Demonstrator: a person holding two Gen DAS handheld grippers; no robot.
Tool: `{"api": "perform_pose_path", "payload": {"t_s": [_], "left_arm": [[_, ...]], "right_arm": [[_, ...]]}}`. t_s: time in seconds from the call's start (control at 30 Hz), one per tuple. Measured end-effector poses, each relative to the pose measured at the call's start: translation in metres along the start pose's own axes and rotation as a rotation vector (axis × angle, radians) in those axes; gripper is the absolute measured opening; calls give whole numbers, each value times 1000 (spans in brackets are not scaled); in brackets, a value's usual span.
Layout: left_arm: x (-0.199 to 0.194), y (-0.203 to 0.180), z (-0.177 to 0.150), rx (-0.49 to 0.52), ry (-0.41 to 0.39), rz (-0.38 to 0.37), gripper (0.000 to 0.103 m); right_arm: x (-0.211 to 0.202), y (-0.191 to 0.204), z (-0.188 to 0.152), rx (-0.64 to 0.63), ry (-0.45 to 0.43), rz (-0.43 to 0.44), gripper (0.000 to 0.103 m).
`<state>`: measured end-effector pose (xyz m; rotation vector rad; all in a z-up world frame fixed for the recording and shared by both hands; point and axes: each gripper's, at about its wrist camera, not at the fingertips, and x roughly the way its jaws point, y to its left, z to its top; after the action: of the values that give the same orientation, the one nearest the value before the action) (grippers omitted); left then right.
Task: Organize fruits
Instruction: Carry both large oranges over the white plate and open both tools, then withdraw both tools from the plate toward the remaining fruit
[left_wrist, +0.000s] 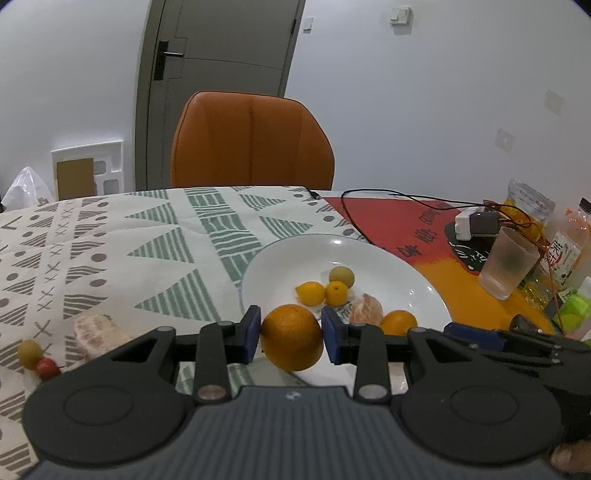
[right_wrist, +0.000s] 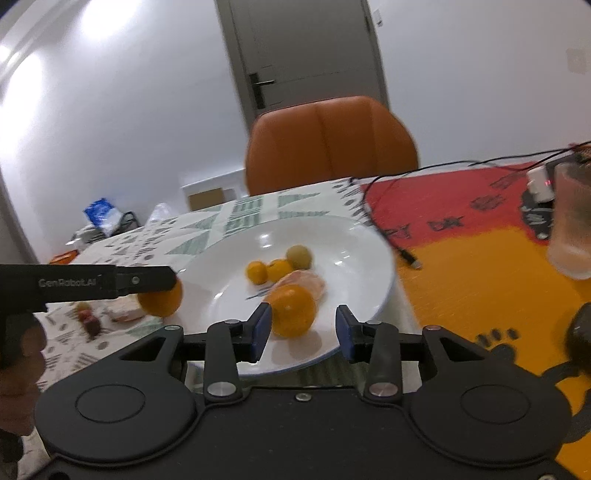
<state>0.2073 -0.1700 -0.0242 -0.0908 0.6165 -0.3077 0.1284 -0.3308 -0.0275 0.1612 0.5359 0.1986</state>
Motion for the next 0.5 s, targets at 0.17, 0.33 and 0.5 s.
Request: {"api": "perform_pose_path", "payload": {"t_s": [0.17,0.33,0.5], "left_arm": [[0,-5,-1,19,-19,27,39],[-2,6,1,-5,-7,54,44],[-10,21,0,-30,-11,88,49]], "right_arm": [[-4,-4,0,12,-9,9,40],[-3,-2,-1,25,-1,24,40],[-1,6,0,24,4,43,40]]}}
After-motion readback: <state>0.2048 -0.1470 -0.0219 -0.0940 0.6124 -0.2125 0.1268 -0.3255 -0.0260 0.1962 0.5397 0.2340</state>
